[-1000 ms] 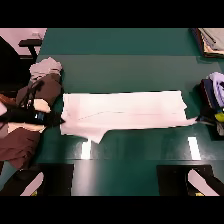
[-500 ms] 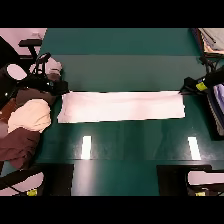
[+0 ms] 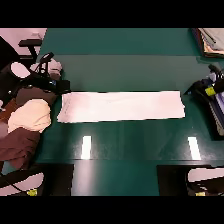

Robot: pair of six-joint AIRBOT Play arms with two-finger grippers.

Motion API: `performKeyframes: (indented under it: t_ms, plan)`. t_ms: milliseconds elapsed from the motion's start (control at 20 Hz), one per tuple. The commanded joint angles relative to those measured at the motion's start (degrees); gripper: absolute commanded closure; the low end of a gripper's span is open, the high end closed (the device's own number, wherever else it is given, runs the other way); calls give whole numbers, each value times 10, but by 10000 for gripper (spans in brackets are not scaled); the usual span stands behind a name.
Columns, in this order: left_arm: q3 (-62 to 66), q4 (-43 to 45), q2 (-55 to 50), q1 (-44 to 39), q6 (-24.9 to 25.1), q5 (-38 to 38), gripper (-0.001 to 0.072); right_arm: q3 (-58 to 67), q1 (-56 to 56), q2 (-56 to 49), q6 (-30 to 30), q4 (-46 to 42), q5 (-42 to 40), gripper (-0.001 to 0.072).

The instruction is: Fold the shirts.

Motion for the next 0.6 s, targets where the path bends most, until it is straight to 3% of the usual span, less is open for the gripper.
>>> performKeyframes:
  t_ms: [0, 100, 250, 350, 400, 550]
  plan:
    - [1, -10, -2, -46, -1, 25, 685, -73, -35, -2, -27, 16, -27, 140]
    - [1, -17, -11, -81, -6, 48, 686, -104, -30, -7, -47, 66, -46, 145]
    - [1, -25, -41, -127, -19, 73, 685, -108, 2, -36, -50, 108, -50, 254]
    - [2, -53, -67, -151, -19, 99, 685, -106, 28, -42, -59, 111, -64, 561]
    - [7, -66, -82, -161, -19, 108, 686, -97, 36, -40, -60, 111, -60, 671]
    - [61, -68, -145, -196, -14, 85, 686, -34, 53, -7, -59, 111, -14, 698]
